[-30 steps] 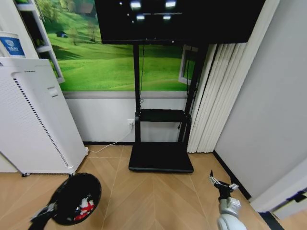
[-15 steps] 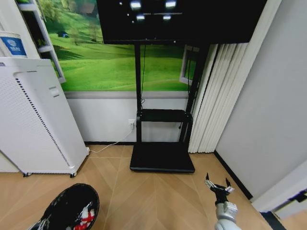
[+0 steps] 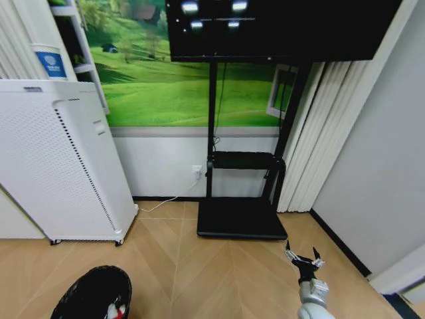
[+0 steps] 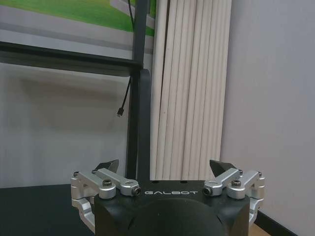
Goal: Pick up the trash bin and place the garbage on the floor into it.
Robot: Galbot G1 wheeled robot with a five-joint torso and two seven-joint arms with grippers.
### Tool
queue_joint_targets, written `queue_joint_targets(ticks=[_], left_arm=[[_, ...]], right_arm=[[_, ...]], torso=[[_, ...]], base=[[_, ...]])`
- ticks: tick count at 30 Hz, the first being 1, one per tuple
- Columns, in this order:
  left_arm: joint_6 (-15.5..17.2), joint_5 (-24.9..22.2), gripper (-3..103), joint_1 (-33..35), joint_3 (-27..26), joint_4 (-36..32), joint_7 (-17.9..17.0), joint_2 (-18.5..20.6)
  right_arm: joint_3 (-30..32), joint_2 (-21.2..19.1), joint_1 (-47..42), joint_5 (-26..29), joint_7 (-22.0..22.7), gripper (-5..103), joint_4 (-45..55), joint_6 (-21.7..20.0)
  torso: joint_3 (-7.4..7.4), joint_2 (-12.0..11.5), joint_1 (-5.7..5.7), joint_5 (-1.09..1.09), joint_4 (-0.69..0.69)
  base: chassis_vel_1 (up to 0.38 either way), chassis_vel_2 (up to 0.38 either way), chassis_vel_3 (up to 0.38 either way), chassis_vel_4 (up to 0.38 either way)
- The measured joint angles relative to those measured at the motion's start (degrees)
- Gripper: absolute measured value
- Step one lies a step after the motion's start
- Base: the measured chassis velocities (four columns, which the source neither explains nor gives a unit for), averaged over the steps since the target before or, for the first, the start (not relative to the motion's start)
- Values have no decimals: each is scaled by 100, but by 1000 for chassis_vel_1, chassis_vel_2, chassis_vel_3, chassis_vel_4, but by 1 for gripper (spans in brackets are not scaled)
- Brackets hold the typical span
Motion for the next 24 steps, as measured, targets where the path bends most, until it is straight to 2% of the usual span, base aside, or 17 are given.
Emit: queue_joint_targets(ticks=[4,9,11,15,16,17,18,19,20,22,23,24], left_arm=[[91,12,6,164,-83,-70,-147,-81],[77,65,6,363,-216,-38,-156,-127],[-139,102,6,539,-387,53,-42,-138],[-305,110,6,562,-511,129,76,-121],[-476,99,6,554,-611,213,276,-94],[-476,99,6,554,-611,213,276,-94],[-799,105,6,512,-675,349,678,-58],[-904,138,6,488,-707,418,861,-46],[-904,138,6,488,-707,418,861,-46],[-1230,322,6,402,-769,737,1525,-14],[-1230,322,6,402,-769,737,1525,-14],[-1299,319,6,392,-769,907,1768,-8]], right_arm=[[-7,-35,80,4,-4,100,-72,18],[-10,-35,101,9,-13,100,-140,19],[-7,-31,118,34,-26,100,-220,26],[-6,-24,134,33,-47,100,-274,34],[-13,-11,143,28,-66,100,-297,38],[-13,-11,143,28,-66,100,-297,38],[-35,5,144,26,-76,100,-300,41],[-44,10,144,25,-78,100,-300,42],[-44,10,144,25,-78,100,-300,42],[-75,18,145,25,-84,100,-316,54],[-75,18,145,25,-84,100,-316,54],[-84,13,163,29,-87,100,-342,65]], torso=[[0,0,0,0,-2],[0,0,0,1,-1],[0,0,0,-1,0],[0,0,0,0,0],[0,1,0,-3,-1],[0,1,0,-3,-1],[0,0,0,-2,-1],[0,0,0,-1,-3],[0,0,0,-1,-3],[0,0,0,-4,-3],[0,0,0,-4,-3],[0,0,0,-2,-1]], base=[[-2,-20,14,14],[-33,-53,58,55],[0,0,0,0],[0,0,0,0],[0,0,0,0],[0,0,0,0],[0,0,0,0],[0,0,0,0],[0,0,0,0],[0,0,0,0],[0,0,0,0],[0,0,0,0]])
